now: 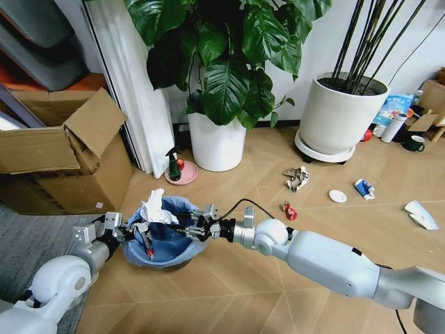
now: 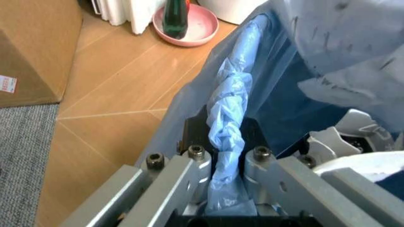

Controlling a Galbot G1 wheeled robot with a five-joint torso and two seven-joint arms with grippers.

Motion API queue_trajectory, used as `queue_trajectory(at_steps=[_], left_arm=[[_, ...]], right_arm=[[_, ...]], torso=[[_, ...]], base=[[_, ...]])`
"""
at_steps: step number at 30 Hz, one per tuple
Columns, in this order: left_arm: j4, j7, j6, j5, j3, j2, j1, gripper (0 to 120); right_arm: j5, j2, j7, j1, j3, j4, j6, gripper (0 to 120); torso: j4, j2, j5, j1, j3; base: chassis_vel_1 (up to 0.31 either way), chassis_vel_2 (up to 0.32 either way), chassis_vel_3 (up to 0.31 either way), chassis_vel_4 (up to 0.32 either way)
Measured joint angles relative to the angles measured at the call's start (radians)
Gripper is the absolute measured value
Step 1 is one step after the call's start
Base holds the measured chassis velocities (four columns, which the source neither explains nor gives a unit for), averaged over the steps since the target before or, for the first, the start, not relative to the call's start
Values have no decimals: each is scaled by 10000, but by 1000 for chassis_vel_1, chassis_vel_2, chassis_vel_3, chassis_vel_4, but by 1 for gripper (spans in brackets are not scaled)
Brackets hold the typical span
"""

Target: Pick up the trash bin and place the garbage on the floor into it.

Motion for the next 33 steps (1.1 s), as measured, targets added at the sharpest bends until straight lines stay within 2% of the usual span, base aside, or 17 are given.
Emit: queue_trajectory(at_steps=[3,4,5,7,10,13,16,20,21,23,25,26,27,28,30,31,33], left_arm=[[-19,-14,10,3,-36,7,49,1],[-30,-18,12,3,-41,7,59,1],[-69,-30,18,13,-73,0,104,1],[-72,-31,19,19,-86,-10,124,1],[-89,-45,21,39,-207,-56,226,1],[-157,-46,23,39,-286,-85,285,1],[-212,-48,27,38,-361,-124,337,1],[-442,-82,58,20,-656,-322,516,1],[-442,-82,58,20,-656,-322,516,1],[-556,-89,62,13,-797,-368,612,1],[-640,-96,62,12,-929,-438,699,1],[-640,-96,62,12,-929,-438,699,1],[-691,-99,62,20,-1016,-523,767,1],[-705,-99,62,26,-1044,-558,794,1],[-741,-97,58,96,-1165,-756,918,1],[-741,-97,58,96,-1165,-756,918,1],[-750,-95,46,148,-1234,-888,973,1]], right_arm=[[0,-101,-16,-151,85,104,-27,68],[0,-132,-12,-176,97,159,-46,69],[-1,-290,17,-269,176,386,-101,77],[-1,-337,30,-302,217,456,-114,79],[-5,-569,280,-608,708,714,-123,94],[-32,-680,573,-869,1307,724,-124,99],[-61,-762,1072,-1088,1890,648,-124,100],[-476,-918,2707,-2210,4271,99,-193,100],[-476,-918,2707,-2210,4271,99,-193,100],[-1002,-1003,3084,-3125,5563,-175,-191,100],[-1347,-1011,3180,-4127,6705,-304,-294,100],[-1347,-1011,3180,-4127,6705,-304,-294,100],[-1545,-958,3208,-4771,7442,-363,-389,100],[-1633,-916,3209,-4989,7726,-395,-411,100],[-2113,-548,3201,-5971,9184,-667,-438,100],[-2113,-548,3201,-5971,9184,-667,-438,100],[-2298,-296,3131,-6465,9908,-804,-442,100]], torso=[[1,0,0,0,0],[1,0,1,0,0],[0,0,0,0,0],[0,0,0,0,0],[1,0,1,0,0],[2,0,1,0,-1],[2,0,2,0,0],[3,0,3,0,-1],[3,0,3,0,-1],[2,0,2,0,-1],[-1,0,6,0,-1],[-1,0,6,0,-1],[-6,0,6,0,-1],[-6,0,6,0,-1],[-3,0,2,0,-2],[-3,0,2,0,-2],[1,0,4,0,-1]], base=[[0,0,0,0],[0,0,0,0],[0,0,0,0],[0,0,0,0],[0,0,0,0],[0,0,0,0],[0,0,0,0],[0,0,0,0],[0,0,0,0],[0,0,0,0],[0,0,0,0],[0,0,0,0],[0,0,0,0],[0,0,0,0],[0,0,0,0],[0,0,0,0],[0,0,0,0]])
